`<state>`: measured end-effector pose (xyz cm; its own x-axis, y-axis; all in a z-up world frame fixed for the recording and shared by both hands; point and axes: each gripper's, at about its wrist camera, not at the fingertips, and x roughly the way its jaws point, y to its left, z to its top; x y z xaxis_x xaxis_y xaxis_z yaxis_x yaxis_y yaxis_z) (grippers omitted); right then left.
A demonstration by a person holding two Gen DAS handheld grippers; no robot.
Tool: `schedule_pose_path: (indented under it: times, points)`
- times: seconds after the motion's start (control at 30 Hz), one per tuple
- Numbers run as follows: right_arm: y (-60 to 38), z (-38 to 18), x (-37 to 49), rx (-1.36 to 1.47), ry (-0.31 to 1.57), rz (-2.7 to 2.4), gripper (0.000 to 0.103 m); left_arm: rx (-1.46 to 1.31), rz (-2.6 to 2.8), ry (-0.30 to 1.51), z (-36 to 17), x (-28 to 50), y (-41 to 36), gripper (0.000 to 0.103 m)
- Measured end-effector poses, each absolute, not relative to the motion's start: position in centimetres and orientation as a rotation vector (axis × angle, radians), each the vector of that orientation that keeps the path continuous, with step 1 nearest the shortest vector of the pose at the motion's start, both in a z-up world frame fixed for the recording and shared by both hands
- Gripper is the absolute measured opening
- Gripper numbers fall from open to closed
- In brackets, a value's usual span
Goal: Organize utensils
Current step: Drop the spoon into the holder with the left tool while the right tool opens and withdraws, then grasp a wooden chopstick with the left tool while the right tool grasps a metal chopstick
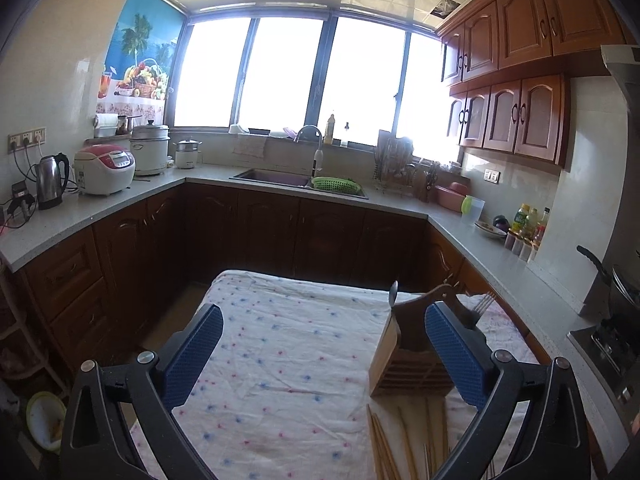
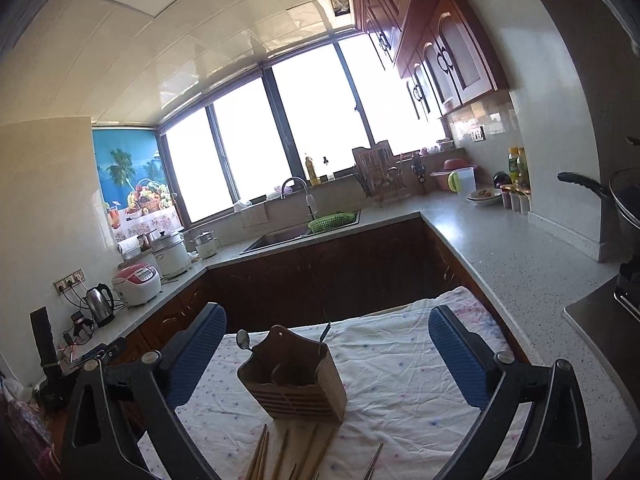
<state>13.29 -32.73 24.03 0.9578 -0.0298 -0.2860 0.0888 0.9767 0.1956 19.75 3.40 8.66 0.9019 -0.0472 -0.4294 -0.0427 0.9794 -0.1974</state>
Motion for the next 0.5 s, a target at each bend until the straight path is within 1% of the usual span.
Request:
schedule_pose_path:
  times: [0.13,0.37,0.5]
  points:
    - [-30.9,21.5,11.0,0.199,0.320,-0.043,0.103,-0.225,0.011,0.501,6.2,17.2,3.7,0.102]
    - [-29.4,12.3,8.0,0.231,0.425,-0.112,0.103,-0.186,0.043,0.573,3.4,13.7,2.9,0.102]
    - [-29.4,8.3,6.8,0.247,0.482,-0.172,0.103,-0.178,0.026,0.613,2.3,12.8,2.8,0.102]
